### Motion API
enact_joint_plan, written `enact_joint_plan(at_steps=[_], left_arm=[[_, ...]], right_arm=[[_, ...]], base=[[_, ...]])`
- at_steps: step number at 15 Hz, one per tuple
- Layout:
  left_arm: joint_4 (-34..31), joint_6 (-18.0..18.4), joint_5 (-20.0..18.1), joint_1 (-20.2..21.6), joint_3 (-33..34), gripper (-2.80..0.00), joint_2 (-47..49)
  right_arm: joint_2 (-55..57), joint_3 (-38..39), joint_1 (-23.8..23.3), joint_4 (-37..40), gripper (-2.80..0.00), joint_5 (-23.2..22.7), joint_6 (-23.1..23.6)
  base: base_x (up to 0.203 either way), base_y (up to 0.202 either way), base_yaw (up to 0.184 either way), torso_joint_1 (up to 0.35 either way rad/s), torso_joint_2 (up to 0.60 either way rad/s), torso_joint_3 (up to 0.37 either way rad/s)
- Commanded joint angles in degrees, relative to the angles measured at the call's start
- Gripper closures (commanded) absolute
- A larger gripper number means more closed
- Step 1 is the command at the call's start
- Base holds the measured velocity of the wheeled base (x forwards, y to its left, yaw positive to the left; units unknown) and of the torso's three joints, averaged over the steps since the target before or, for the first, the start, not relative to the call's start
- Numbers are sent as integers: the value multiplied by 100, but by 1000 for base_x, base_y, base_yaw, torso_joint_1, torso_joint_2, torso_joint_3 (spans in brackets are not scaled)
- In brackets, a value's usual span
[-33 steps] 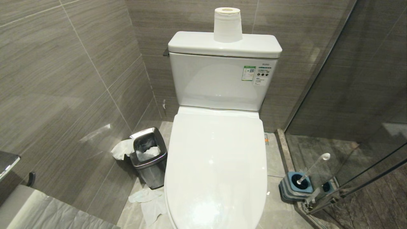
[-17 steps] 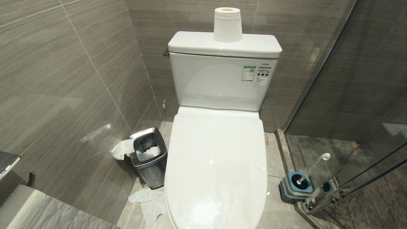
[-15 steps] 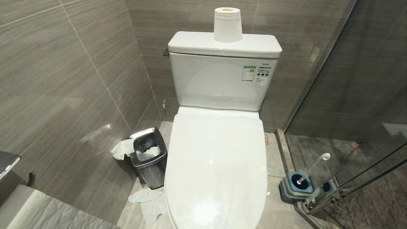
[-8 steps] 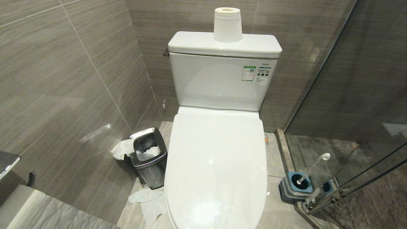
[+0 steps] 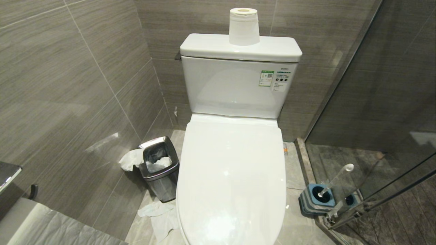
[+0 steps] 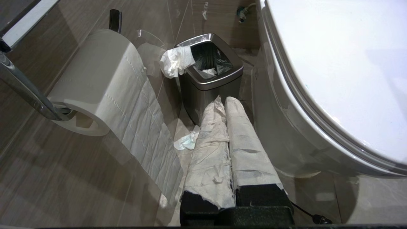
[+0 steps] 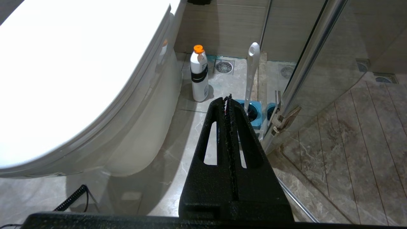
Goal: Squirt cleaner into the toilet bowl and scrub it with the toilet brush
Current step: Use the left hand to lift the toilet lid slightly
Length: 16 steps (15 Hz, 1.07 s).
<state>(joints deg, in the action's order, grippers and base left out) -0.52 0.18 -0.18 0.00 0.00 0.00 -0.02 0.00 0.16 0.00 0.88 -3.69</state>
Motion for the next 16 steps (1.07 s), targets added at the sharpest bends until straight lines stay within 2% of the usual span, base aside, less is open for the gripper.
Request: enact_joint_plan(at_steps=[1,16], left_arm=[[0,-1,1,0,15,0,1],[8,34,1,0,16,0,9]], right_arm=[[2,0,2,0,0,0,0],[2,0,2,0,0,0,9]], base=[[0,0,0,0,0,0],[0,0,0,0,0,0]])
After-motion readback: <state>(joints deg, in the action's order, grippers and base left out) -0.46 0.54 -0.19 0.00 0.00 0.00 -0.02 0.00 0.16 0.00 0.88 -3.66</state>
